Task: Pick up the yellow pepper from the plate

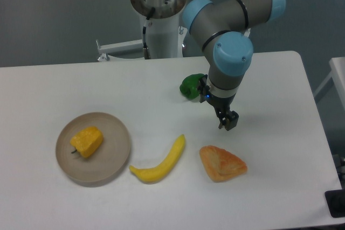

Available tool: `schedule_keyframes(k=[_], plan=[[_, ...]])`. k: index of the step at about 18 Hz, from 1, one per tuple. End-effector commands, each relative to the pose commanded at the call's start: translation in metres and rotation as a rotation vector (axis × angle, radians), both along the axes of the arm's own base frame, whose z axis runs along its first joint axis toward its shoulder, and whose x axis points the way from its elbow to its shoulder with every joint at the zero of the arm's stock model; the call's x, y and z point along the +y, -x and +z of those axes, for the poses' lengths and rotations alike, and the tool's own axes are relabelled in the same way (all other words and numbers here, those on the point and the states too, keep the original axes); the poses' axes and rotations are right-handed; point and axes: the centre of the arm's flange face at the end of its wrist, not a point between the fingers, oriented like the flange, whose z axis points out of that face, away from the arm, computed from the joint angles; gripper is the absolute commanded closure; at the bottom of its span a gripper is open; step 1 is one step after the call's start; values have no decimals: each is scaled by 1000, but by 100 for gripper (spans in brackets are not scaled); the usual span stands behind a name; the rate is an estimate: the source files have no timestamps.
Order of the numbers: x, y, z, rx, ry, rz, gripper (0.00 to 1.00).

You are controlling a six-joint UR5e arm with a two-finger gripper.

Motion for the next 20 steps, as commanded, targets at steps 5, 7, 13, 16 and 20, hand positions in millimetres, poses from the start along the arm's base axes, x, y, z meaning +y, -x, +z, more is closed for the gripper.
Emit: schedule_keyframes(k=[5,7,13,16,20], plan=[[0,0,0,0,0,0,0],[0,0,1,0,-2,2,0],[3,-6,-1,-49,-37,4,0],[6,-15,0,-90,-68,15,0],[20,-95,-1,-108,-36,97,0]])
